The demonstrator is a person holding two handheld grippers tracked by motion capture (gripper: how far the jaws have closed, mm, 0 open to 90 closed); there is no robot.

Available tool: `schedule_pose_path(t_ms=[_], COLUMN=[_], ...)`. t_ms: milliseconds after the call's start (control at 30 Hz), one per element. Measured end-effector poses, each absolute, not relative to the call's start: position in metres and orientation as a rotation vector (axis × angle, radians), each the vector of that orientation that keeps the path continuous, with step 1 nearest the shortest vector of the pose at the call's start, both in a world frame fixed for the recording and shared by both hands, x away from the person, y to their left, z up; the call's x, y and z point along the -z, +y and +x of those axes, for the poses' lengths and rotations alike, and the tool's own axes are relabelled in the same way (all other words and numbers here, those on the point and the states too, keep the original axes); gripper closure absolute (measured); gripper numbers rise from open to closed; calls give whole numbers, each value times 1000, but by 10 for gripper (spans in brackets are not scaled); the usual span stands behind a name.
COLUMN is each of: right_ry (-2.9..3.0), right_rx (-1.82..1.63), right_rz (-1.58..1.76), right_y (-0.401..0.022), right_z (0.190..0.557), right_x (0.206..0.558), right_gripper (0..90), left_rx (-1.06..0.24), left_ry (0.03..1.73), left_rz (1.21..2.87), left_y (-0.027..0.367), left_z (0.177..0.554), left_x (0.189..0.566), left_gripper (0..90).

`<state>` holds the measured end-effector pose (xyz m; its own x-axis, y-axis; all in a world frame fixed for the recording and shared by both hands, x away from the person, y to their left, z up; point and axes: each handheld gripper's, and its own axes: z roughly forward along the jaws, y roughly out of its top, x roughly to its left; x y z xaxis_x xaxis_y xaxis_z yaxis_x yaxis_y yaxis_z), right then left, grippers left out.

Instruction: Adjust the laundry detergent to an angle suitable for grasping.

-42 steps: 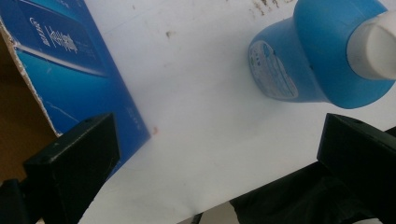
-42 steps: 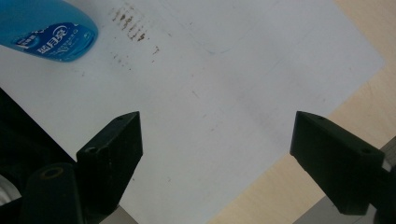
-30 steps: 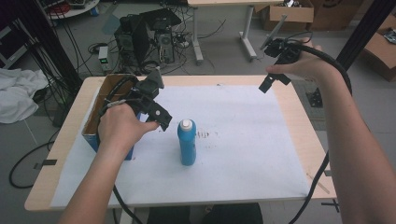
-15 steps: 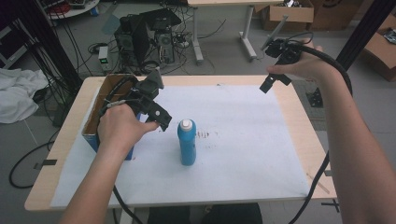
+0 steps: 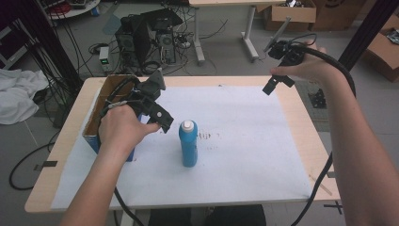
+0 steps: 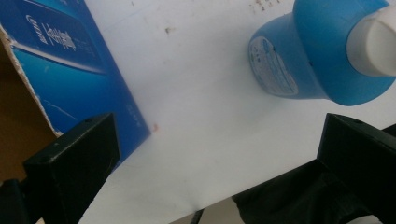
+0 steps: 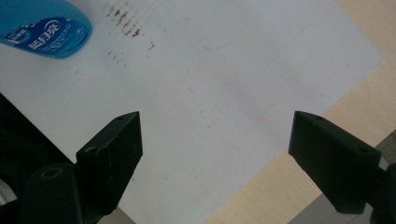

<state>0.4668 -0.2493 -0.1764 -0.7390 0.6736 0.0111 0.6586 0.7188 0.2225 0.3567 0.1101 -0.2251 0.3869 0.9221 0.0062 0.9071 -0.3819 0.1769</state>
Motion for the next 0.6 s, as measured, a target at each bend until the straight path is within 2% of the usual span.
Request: schedule_pose_path(t_ms=[600], right_ry=[2845], right_rx=[-331], right_rz=[1094], right_y=[-251], right_z=[466], right_x=[179], right_gripper=[164], left_rx=[-153], left_ry=[1649], left_rz=[2489], left_y=[111], left_z=[356], left_x=[223], left_gripper=[1])
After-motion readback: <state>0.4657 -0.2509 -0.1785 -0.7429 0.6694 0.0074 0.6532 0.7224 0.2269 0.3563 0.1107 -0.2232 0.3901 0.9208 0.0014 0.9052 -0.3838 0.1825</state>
